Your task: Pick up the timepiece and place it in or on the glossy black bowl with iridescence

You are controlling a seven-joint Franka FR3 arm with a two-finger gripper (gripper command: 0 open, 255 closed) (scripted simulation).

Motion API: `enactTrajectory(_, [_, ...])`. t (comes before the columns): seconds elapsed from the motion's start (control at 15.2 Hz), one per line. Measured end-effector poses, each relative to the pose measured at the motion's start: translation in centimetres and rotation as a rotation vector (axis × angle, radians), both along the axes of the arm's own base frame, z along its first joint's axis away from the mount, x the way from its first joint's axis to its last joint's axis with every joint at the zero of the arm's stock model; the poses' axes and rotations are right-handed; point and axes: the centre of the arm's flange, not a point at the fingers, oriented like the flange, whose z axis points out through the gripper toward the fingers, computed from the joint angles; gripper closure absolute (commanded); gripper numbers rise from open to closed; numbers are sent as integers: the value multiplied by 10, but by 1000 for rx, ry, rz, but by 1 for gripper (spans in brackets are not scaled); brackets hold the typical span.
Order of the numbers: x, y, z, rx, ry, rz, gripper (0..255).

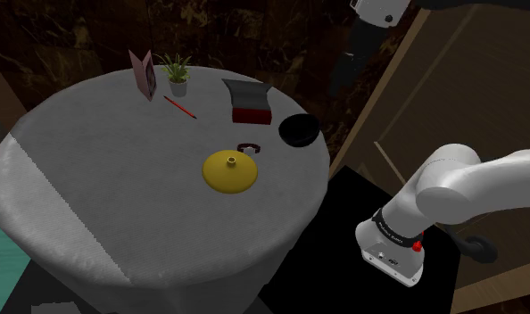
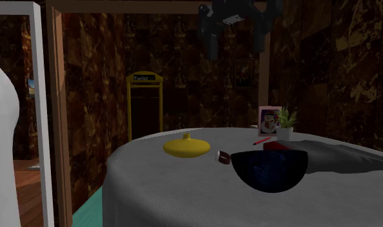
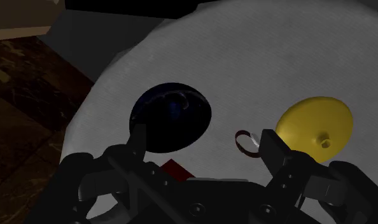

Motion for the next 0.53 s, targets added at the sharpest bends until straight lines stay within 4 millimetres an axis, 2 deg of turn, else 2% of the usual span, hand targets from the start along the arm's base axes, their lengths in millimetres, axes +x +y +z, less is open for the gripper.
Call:
enactTrajectory(0.2, [10, 2, -10, 14, 0, 48, 0])
enactTrajectory(0.53, [54, 11, -51, 67, -2, 237, 0])
